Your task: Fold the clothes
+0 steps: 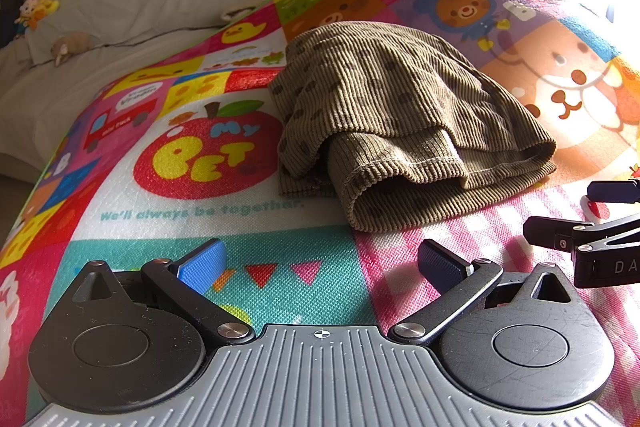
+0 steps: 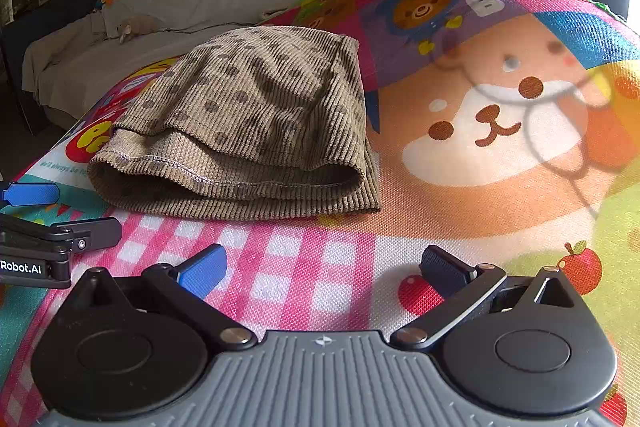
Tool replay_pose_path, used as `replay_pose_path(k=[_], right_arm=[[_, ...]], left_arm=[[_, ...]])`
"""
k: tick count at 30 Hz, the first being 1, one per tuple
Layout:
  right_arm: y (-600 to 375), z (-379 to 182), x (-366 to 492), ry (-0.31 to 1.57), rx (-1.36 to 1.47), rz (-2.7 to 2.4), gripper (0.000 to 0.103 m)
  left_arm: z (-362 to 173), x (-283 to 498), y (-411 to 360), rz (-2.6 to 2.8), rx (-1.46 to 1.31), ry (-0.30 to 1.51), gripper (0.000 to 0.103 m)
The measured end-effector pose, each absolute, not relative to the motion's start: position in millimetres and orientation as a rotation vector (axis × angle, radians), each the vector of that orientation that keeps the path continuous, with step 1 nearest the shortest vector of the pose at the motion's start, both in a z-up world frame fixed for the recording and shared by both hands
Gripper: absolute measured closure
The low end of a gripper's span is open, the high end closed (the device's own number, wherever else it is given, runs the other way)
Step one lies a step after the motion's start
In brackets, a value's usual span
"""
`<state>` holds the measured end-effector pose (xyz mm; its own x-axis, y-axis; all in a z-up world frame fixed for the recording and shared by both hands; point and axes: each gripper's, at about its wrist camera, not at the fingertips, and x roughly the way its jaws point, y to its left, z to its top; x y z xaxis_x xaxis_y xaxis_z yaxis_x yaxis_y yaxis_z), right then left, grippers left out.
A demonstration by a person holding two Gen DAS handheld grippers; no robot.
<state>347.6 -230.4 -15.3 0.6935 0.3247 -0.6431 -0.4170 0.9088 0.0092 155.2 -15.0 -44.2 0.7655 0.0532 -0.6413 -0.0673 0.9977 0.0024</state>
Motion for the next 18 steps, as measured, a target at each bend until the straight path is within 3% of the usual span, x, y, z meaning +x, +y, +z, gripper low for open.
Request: replay_pose_path(k=[18], right_arm=[[-230.2, -15.2, 347.2, 0.689, -0.141, 0.416, 0.0]], left_arm=[[-44.7, 155.3, -13.6, 0.061, -0.025, 0.697, 0.0]])
